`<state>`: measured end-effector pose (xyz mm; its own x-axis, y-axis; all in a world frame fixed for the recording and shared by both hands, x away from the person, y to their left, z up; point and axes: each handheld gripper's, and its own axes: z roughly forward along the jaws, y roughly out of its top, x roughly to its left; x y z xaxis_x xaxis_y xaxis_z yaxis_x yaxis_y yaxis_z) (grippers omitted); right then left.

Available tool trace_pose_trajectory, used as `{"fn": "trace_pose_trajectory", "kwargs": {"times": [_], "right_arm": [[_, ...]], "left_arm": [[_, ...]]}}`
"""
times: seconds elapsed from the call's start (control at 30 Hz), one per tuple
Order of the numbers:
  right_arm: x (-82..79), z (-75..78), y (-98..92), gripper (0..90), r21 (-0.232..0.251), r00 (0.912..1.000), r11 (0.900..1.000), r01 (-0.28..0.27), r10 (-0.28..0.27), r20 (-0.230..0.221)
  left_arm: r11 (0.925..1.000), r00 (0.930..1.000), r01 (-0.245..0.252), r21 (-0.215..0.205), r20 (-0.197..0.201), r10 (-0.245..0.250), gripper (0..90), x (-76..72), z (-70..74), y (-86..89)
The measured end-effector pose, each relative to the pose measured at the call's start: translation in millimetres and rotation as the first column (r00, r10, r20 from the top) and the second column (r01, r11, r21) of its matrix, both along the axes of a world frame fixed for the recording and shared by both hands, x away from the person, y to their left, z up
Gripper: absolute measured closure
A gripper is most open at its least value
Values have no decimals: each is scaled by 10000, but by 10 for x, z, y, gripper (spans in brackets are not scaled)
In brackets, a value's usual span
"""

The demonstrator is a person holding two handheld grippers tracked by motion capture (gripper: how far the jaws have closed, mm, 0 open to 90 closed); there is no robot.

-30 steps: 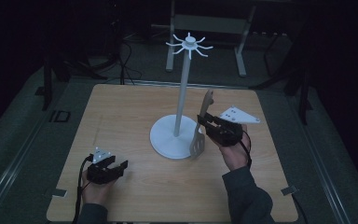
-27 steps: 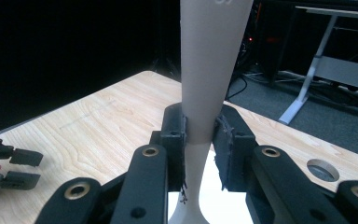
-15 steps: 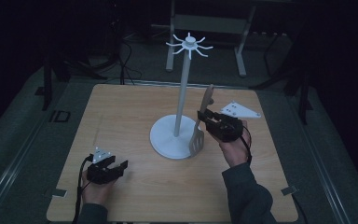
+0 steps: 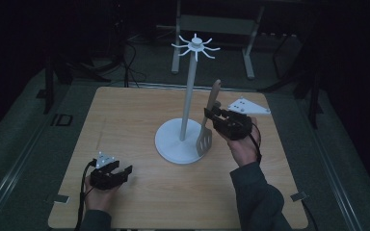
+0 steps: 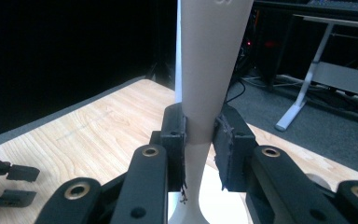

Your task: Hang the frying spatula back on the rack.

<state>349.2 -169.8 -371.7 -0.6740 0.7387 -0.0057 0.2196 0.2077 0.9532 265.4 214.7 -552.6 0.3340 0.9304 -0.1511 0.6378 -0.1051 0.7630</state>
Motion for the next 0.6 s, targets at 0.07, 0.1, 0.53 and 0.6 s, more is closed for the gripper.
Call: {"fn": "trace_pose_trajectory", "kwargs": {"times": [0.07,0.1,0.53,0.6], "right_arm": [[7,25,5,748,34,10000,10000,5,-5,37],[12,42,10,748,68,10000,10000,1,-2,47],[51,165,38,748,391,9999,9992,64,-68,106],[54,183,43,748,453,9999,9990,49,-55,128]], "left_arm": [[10000,10000,1,2,-1,-1,406,0,-1,-2],[10000,10000,5,4,-3,-5,406,0,0,-1],[10000,10000,-16,-27,7,16,406,-3,6,8],[10000,10000,-10,-37,0,10,406,-3,6,7]]}}
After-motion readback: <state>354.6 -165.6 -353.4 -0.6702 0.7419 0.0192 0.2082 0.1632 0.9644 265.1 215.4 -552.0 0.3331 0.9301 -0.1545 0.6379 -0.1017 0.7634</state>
